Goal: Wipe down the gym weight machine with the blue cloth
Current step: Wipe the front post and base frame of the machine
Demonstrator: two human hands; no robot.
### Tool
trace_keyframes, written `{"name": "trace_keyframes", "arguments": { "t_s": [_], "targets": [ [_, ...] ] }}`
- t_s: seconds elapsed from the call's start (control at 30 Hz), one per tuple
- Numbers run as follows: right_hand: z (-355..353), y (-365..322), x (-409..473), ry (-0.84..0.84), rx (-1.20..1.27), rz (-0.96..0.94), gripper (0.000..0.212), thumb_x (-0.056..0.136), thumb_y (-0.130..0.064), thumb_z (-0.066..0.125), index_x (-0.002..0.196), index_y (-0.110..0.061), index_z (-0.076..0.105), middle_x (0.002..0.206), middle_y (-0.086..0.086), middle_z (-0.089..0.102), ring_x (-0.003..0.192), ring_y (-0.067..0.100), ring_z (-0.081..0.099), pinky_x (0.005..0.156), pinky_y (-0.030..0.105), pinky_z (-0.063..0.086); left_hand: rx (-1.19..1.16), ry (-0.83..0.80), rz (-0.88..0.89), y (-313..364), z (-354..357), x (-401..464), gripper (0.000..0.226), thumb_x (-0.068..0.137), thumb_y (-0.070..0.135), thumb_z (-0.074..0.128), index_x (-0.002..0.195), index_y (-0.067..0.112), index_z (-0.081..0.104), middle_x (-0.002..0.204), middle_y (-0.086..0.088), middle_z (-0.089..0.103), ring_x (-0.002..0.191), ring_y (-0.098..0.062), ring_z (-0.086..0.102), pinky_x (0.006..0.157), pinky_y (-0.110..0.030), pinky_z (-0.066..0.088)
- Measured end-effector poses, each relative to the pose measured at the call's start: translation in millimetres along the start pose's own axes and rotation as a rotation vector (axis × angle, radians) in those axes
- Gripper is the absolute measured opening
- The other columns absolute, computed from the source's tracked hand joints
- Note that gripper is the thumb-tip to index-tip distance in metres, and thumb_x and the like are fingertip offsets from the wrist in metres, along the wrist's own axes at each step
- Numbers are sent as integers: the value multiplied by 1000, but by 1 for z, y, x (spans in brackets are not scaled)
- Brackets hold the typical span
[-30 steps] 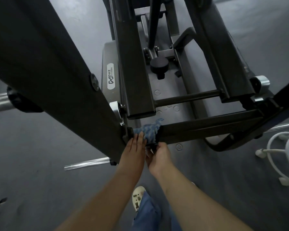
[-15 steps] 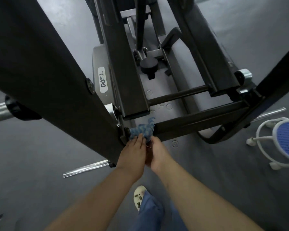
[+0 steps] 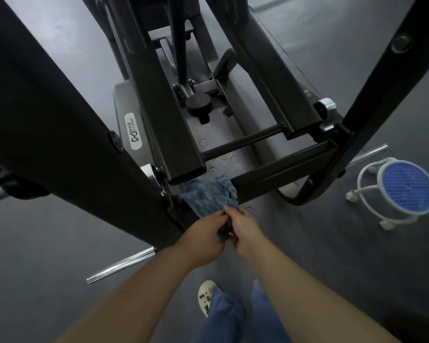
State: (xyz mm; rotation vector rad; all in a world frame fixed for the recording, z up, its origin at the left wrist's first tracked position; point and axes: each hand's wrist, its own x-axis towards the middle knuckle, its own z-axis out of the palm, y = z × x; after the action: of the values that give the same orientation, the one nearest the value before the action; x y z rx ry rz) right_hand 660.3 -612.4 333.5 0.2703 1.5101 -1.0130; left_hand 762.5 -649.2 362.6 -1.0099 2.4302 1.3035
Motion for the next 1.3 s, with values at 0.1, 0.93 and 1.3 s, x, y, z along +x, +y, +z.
{"name": "trace_keyframes", "arguments": {
  "t_s": [0.1,0.93,1.3],
  "targets": [
    [-10,-15,-14,8,-33,-67,12,97,-22,51,107,-18,56,94,8,63,74,20,60,45,23,44,-135,81,-20,16,-7,4,41,86,7,58,126,19,56,122,5,58,112,-8,54,90,-11,36],
    [-98,-219,-184,-201,-732,-557,16,95,-15,47,81,-14,54,65,-1,49,53,8,49,51,22,40,-238,498,83,227,-108,-4,28,86,6,58,99,32,56,90,14,61,91,-4,61,88,-22,49],
    [-158,-309,-223,-308,-844,-728,23,94,-10,41,75,-14,53,71,0,55,62,8,52,51,12,42,-184,604,115,319,-116,43,59,84,-12,51,137,10,40,132,-8,48,110,-21,51,82,-10,34]
  ]
}}
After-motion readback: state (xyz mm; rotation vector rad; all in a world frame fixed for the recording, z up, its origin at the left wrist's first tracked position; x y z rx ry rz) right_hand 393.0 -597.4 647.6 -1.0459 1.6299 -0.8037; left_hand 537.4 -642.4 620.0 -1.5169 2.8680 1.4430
